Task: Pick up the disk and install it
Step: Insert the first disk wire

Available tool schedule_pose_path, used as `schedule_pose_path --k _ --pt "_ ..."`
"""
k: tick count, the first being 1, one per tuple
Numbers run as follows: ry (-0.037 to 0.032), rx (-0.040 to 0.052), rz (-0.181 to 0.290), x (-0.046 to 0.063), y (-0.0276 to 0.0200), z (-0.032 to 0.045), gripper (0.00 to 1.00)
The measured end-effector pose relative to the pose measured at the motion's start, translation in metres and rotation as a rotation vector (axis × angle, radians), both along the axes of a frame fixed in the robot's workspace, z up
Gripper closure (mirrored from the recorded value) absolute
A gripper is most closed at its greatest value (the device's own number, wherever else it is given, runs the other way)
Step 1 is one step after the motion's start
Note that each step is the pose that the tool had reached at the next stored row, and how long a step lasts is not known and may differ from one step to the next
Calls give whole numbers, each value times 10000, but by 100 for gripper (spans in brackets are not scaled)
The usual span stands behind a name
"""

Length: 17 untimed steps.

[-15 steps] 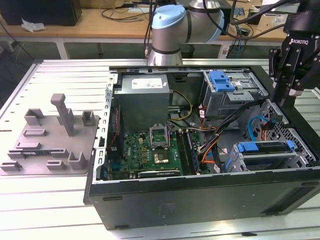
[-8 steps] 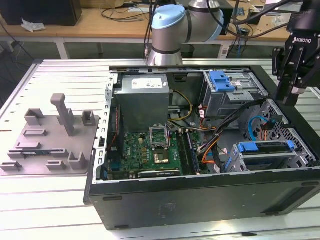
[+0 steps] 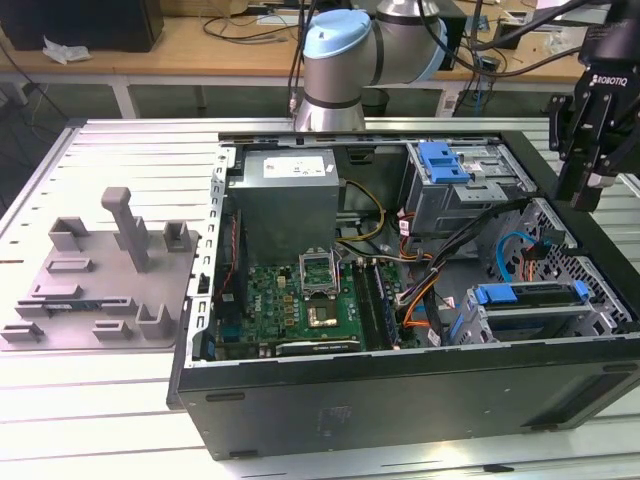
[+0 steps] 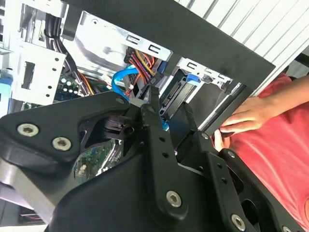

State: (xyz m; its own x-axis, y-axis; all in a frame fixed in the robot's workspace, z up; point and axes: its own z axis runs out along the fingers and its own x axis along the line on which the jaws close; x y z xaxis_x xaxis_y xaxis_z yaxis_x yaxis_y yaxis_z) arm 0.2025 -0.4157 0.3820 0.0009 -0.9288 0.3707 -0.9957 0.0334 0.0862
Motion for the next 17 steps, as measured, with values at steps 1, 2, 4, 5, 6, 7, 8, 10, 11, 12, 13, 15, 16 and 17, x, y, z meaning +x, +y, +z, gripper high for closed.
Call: schedule_pose_path --k 1,2,4,5,6,7,8,10,11,12,13,15,16,17 --pt "-1 -111 1 1 14 1 64" --pt "0 -193 0 0 24 2 64" --pt "-16 -360 -50 -1 38 1 64" --pt "-28 -375 -154 0 39 -1 64" --pt "-34 -377 -294 0 39 -5 64" --pt "-33 -375 -434 0 39 -11 64" --pt "-31 -376 -675 0 40 -19 64" --pt "-28 -377 -940 1 39 -29 64" --pt "-25 -377 -1157 1 40 -38 64" --pt "-23 -377 -1342 1 39 -47 64" --pt "-26 -378 -1452 2 39 -53 64" --pt "-42 -398 -1585 8 39 -62 64" --pt "-53 -422 -1645 14 39 -68 64" --pt "-61 -445 -1684 20 39 -73 64"
